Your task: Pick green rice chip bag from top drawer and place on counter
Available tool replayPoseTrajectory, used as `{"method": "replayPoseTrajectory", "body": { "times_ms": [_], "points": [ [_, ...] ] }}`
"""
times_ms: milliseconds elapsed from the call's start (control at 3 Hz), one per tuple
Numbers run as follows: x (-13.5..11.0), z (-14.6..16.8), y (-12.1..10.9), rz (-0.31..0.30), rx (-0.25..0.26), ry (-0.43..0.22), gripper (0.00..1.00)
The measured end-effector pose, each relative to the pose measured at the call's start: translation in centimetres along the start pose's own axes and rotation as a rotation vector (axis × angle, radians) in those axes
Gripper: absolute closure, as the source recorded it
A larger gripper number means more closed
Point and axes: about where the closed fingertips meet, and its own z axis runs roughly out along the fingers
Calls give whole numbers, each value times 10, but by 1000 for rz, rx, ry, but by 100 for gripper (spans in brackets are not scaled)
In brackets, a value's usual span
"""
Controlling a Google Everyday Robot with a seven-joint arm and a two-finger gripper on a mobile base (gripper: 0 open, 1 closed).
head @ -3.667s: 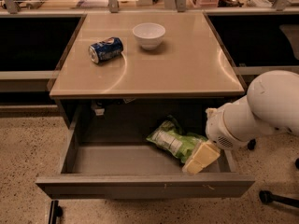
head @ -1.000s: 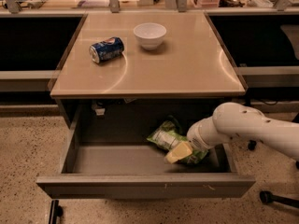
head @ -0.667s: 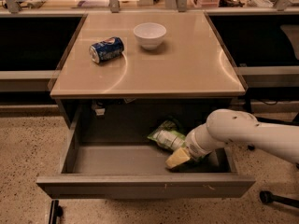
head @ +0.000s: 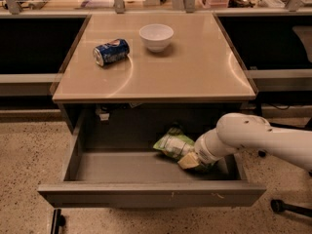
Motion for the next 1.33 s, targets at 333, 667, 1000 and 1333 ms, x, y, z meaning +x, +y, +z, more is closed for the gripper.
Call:
{"method": "replayPoseTrajectory", "body": {
  "times_ms": [333,667,1000,1333],
  "points": [
    [0,0,0,0,0,0,89],
    [-2,-4,0,0,0,0,100],
    [-6,-36,3,-15,23,-66,100],
    [-13,-98,11,-41,50,-157,100]
  ]
}}
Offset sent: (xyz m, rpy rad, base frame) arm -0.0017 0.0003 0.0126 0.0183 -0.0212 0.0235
